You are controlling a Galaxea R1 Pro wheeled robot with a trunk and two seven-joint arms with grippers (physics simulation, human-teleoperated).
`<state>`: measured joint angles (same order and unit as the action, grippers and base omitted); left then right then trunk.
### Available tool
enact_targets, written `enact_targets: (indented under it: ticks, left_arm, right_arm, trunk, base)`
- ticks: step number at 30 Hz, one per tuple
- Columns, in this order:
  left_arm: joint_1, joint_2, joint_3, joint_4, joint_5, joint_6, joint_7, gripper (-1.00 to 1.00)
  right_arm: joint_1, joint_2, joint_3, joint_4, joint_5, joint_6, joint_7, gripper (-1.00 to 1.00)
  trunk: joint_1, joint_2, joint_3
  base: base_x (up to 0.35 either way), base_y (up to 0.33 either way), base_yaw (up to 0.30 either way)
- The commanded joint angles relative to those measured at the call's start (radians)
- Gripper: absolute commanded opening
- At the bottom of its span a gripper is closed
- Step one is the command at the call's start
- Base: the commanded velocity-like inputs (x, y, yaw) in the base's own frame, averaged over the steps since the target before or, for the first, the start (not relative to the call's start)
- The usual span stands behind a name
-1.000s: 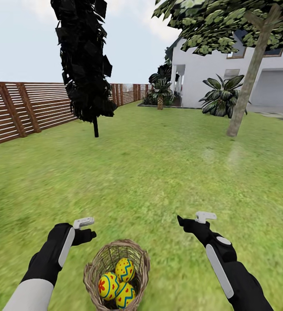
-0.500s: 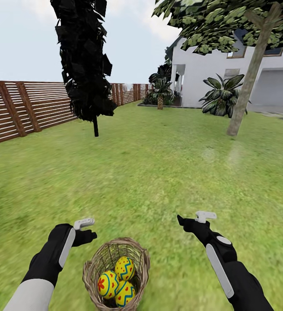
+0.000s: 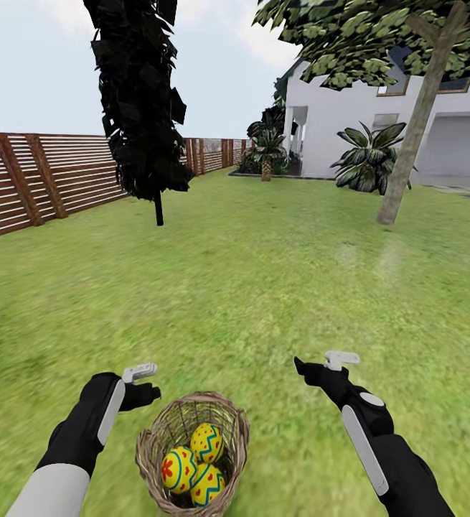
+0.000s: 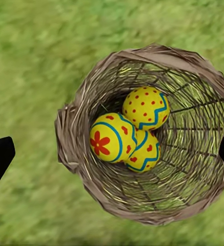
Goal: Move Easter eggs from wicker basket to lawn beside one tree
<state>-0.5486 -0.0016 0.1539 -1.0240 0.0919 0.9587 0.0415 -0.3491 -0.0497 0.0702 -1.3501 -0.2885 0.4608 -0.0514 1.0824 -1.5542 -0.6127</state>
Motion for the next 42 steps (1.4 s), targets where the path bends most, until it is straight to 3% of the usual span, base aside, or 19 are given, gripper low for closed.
enact_targets:
  ticks: [1,4,8,16,21,23,26,28,42]
  left_arm:
    - [-0.001,0.0,0.001,0.017,0.009,0.004,0.004,1.0]
    - [-0.001,-0.001,0.003,0.09,0.006,0.001,0.005,1.0]
    - [-0.001,0.0,0.004,0.115,0.006,-0.001,0.005,1.0]
    - [-0.001,0.004,0.005,0.11,0.006,-0.047,0.003,1.0]
    - [-0.001,0.008,0.011,0.06,0.006,-0.052,0.001,1.0]
    - [-0.001,0.023,0.011,0.056,0.008,-0.052,0.0,1.0]
    - [-0.001,0.074,0.012,0.056,0.015,-0.052,-0.006,1.0]
    - [-0.001,0.087,0.014,0.055,0.016,-0.052,-0.007,1.0]
    - [-0.002,0.093,0.009,0.051,0.016,-0.053,-0.034,1.0]
  right_arm:
    - [-0.001,-0.001,0.002,-0.001,-0.008,0.004,-0.005,1.0]
    - [-0.001,-0.001,0.002,-0.001,-0.008,0.004,-0.005,1.0]
    - [-0.001,-0.001,0.002,-0.001,-0.008,0.004,-0.005,1.0]
    - [-0.001,-0.001,0.002,-0.001,-0.008,0.004,-0.005,1.0]
    - [-0.001,-0.001,0.002,-0.001,-0.008,0.004,-0.005,1.0]
    - [-0.001,-0.001,0.003,-0.001,-0.008,0.004,-0.005,1.0]
    - [-0.001,-0.001,0.003,-0.001,-0.008,0.004,-0.006,1.0]
    - [-0.001,-0.001,0.003,-0.001,-0.008,0.004,-0.006,1.0]
    - [-0.001,-0.001,0.003,-0.001,-0.006,0.004,-0.006,1.0]
  trunk:
    - [0.004,-0.008,-0.004]
    - [0.015,-0.029,-0.014]
    - [0.031,-0.057,-0.026]
    - [0.061,-0.113,-0.051]
    - [0.081,-0.148,-0.067]
    - [0.088,-0.162,-0.073]
    - [0.1,-0.183,-0.083]
    - [0.107,-0.197,-0.089]
    - [0.161,-0.295,-0.133]
  base:
    - [0.0,0.0,0.0]
    - [0.0,0.0,0.0]
    - [0.0,0.0,0.0]
    - [0.0,0.0,0.0]
    - [0.0,0.0,0.0]
    - [0.0,0.0,0.0]
    - [0.0,0.0,0.0]
    - [0.0,0.0,0.0]
    - [0.0,0.0,0.0]
